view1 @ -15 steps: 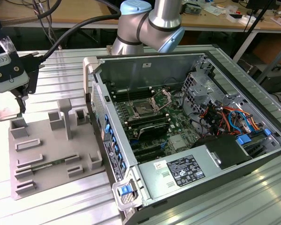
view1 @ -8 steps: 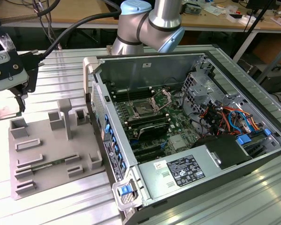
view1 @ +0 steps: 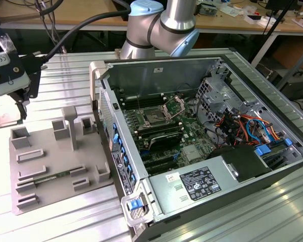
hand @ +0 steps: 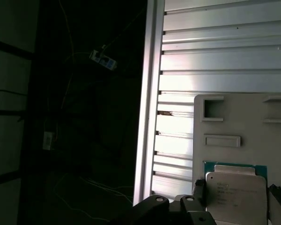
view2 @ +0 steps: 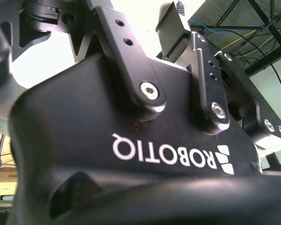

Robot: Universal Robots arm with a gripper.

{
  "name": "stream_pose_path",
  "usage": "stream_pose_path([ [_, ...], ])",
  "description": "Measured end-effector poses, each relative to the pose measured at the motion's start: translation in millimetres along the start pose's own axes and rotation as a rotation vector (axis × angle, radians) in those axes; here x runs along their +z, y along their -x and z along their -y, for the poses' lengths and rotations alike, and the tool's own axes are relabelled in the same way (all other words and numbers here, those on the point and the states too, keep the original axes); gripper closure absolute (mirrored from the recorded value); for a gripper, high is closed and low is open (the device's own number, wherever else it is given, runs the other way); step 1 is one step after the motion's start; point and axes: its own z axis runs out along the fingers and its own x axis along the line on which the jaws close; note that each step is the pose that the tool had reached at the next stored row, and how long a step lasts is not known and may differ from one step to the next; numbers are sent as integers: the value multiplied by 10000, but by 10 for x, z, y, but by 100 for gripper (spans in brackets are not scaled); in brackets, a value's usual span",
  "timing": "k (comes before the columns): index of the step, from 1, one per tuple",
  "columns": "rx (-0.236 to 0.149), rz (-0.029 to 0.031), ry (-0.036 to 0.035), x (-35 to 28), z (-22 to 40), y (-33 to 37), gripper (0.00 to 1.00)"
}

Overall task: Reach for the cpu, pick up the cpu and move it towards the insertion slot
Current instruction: 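Pick up the cpu and move it towards the insertion slot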

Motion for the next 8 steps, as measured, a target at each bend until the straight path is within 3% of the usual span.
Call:
stream_pose_path([
  [8,0,0,1,-17,-1,0,45],
])
